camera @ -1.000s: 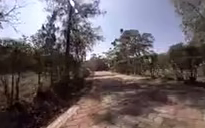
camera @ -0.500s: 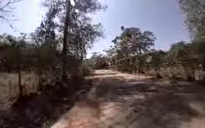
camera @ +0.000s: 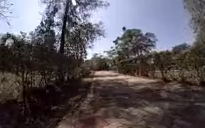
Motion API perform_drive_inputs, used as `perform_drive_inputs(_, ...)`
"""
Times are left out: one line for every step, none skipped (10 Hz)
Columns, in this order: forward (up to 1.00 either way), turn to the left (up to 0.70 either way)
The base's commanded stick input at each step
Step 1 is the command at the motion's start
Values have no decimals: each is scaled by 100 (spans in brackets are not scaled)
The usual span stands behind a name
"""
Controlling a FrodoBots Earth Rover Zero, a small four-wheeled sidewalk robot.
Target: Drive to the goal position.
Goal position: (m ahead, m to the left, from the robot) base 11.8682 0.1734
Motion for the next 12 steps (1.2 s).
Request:
perform_drive_inputs(100,0)
perform_drive_inputs(100,0)
perform_drive_inputs(100,0)
perform_drive_inputs(100,0)
perform_drive_inputs(100,0)
perform_drive_inputs(100,0)
perform_drive_inputs(100,0)
perform_drive_inputs(100,0)
perform_drive_inputs(100,0)
perform_drive_inputs(100,0)
perform_drive_inputs(100,0)
perform_drive_inputs(100,0)
